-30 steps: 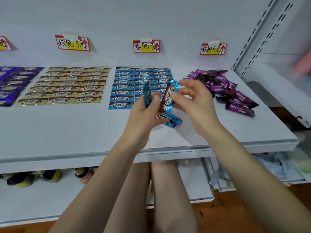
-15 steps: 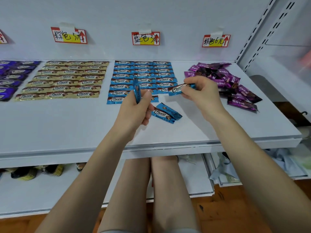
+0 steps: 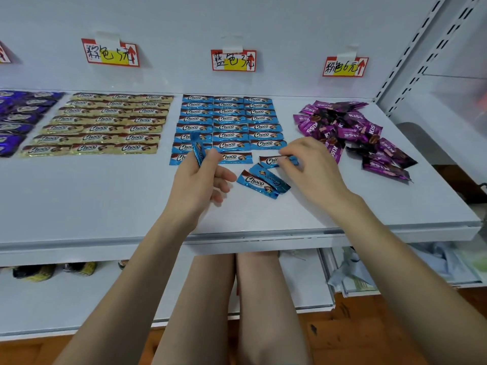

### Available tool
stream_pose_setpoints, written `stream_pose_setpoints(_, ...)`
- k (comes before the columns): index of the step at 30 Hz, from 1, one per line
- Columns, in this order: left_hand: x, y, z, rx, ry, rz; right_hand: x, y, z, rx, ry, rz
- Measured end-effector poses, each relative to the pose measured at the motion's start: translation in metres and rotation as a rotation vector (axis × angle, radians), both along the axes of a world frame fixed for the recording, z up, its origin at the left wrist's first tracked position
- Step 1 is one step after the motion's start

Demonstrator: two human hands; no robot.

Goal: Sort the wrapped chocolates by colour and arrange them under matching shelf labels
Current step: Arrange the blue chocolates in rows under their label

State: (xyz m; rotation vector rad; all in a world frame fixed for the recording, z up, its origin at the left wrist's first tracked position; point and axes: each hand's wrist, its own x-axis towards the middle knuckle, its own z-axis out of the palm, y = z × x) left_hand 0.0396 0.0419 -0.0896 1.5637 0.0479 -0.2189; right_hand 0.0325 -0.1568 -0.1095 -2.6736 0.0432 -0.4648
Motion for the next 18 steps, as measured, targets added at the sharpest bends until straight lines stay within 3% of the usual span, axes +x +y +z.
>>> stream_pose_setpoints(6, 0.003, 0.005, -0.003, -0.028, 0.031, 0.044, 0.000, 0.003, -0.001, 0.001, 0.109, 0.104)
stream_pose_setpoints(18, 0.002, 0.008, 0.000, -0.119, 0.050, 0.018, 0.007, 0.010, -0.008, -0.025, 0.078, 0.083)
